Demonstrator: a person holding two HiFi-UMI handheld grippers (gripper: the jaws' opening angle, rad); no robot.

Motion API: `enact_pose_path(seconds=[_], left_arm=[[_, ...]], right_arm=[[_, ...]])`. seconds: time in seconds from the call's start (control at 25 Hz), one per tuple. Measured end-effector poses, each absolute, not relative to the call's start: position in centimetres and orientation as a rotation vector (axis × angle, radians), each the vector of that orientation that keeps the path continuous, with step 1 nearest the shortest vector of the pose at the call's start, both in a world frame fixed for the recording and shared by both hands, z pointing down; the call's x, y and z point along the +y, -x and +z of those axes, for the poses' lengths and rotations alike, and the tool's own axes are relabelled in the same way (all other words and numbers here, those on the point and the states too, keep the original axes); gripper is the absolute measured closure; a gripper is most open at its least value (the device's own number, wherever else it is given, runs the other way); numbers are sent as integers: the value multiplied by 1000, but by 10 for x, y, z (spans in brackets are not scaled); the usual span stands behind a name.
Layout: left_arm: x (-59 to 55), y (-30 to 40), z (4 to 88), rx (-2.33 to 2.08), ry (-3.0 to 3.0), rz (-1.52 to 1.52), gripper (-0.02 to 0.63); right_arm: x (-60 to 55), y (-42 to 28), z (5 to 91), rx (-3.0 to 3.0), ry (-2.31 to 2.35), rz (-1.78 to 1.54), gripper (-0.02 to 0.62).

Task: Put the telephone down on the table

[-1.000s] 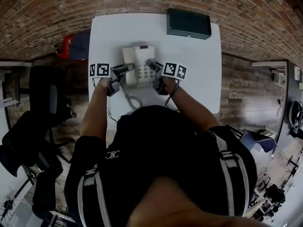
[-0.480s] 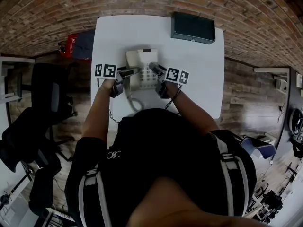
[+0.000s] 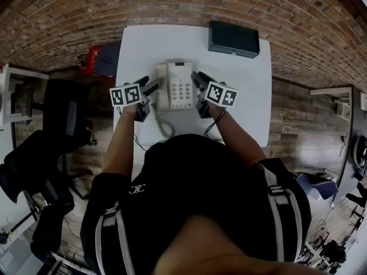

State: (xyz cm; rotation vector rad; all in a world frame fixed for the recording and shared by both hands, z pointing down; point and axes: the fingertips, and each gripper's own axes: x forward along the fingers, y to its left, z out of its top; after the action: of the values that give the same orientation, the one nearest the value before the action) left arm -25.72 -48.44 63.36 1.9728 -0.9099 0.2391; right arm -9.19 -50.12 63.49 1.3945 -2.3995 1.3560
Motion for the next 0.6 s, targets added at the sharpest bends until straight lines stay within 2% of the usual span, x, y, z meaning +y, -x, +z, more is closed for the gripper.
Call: enact_pose_path(seconds=[0.04,0.08,0.12,0.16,0.32,0.6], left_arm=[[-488,265,622,-1002,-2010,239,301],[-490,272,609,-1105,-2046,243,441],[-492,278,596,-1204,-2078,245,512],[-493,282,582,-1287,-2106,242,547],[-488,286,526,-1536,-2174,219,585],[-459,279,434,-1807,-2298,151,588]], right_arm=[[-503,90,623,-2417,-1429,1282,498],[-504,89,612,-2436,-1459,1209,540],[-505,89,599,-2457,-1483,1134,569],[-505,90,585,-2483,-1501,1046,579],[-501,100,515,-2615,-1528,685,595],[-483,95,425,-2729,-1632,315,597]])
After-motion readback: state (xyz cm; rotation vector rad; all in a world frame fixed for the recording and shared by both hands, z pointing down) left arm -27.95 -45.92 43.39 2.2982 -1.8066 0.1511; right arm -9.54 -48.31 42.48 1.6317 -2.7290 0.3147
